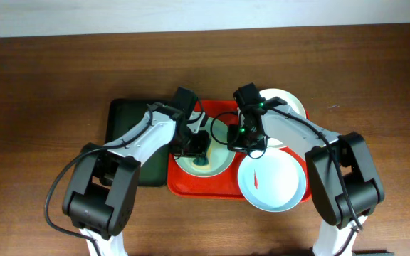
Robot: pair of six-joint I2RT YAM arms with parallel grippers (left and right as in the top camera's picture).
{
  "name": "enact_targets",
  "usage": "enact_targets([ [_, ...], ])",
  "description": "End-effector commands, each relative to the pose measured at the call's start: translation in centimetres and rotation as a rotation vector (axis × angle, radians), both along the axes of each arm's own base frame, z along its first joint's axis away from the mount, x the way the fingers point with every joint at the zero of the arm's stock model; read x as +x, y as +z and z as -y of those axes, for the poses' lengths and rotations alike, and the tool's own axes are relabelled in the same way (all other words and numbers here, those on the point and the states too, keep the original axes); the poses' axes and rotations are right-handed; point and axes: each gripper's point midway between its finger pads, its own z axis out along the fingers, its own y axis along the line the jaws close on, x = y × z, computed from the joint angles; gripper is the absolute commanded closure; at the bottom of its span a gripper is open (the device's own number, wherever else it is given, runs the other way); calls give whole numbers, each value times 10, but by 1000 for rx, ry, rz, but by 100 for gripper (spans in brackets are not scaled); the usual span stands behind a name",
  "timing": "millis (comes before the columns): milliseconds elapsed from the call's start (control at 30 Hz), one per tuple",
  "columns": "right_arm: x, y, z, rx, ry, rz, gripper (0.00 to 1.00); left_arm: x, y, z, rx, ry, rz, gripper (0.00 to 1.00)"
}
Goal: Clean dirty plates on tray and stack at the side
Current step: 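Return the sponge to the black tray and release it with the left gripper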
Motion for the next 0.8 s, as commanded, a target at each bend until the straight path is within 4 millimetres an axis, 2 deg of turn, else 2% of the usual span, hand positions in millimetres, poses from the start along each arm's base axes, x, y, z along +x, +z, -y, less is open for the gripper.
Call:
enact_targets([
  [0, -10, -12, 4, -29, 9, -34, 96, 15, 62, -11, -7, 11, 173, 100],
  [100, -10, -12, 4, -29, 9, -35, 96, 17, 112, -44, 68, 71, 310, 100],
  [133, -11, -12, 4, -29, 9, -35, 96, 12, 120, -60, 138, 91, 330, 100],
  [200, -11, -12, 4, -30, 9, -35, 96, 1, 122, -90, 281, 114, 330, 100],
  [233, -11, -12, 4, -30, 9, -35, 96, -9, 117, -115, 409, 154, 291, 100],
  [333, -11, -12, 4, -30, 9, -35, 96, -16, 106, -135, 503, 179, 267, 100],
  [400, -11, -12, 4, -30, 9, -36, 96, -20, 96, -159, 594, 258, 248, 100],
  [533, -11, -12, 4, -29, 9, -36, 96, -17, 75, -187, 600, 364, 226, 100],
  [600, -11, -12, 4, -30, 9, -35, 96, -13, 67, -190, 536, 385, 210, 100],
  [767, -11, -12, 4, -30, 9, -35, 96, 1, 58, -183, 332, 373, 200, 100],
])
